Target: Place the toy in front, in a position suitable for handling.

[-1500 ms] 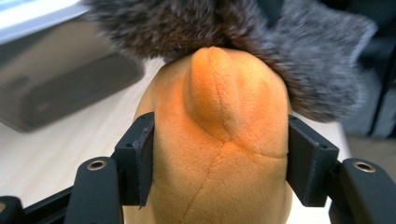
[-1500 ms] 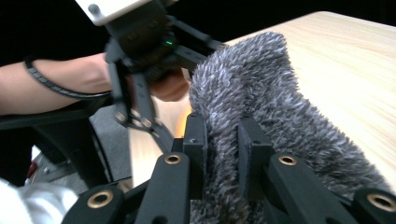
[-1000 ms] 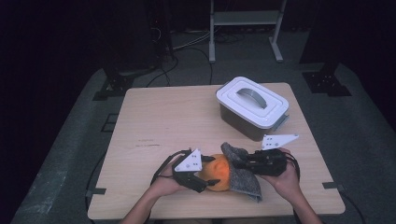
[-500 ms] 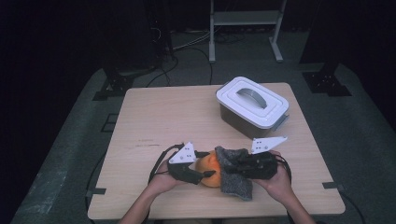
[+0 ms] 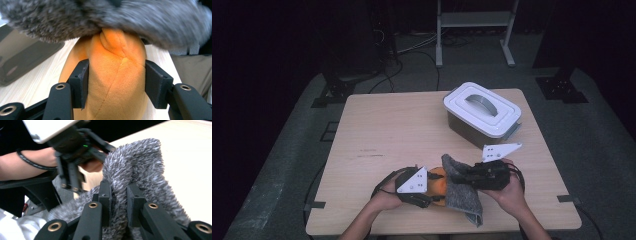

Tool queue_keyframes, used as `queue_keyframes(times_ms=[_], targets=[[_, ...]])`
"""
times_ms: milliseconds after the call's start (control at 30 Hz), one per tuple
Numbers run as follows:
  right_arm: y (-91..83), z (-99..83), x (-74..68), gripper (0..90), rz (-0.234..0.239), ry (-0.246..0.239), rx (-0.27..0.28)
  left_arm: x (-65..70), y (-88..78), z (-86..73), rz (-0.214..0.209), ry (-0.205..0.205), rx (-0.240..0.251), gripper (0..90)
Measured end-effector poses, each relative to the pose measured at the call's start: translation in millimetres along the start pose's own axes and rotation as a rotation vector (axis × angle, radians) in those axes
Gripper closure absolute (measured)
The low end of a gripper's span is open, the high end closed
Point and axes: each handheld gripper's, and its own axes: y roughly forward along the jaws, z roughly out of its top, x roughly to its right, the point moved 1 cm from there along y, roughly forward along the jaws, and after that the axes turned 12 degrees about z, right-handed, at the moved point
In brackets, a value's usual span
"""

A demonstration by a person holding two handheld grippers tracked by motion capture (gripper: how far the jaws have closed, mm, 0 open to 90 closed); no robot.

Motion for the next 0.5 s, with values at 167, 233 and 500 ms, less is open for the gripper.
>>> queue_keyframes(times_ms=[167, 233, 500], targets=[[-12.7, -12.3, 17.9, 76.1, -0.032, 0.063, 0.007, -4.9, -2.7, -3.7, -0.002, -0.023, 0.006, 41.2], [-16.9, -17.5, 24.0, 76.1, -0.036, 0.091, 0.004, -8.4, -4.3, -5.9, 0.006, -0.05, 0.006, 38.7], [-8.3, -19.1, 20.0, 76.4, 0.042, 0.111, -0.042, -17.2, -8.0, -9.6, 0.019, -0.11, -0.023, 32.7]])
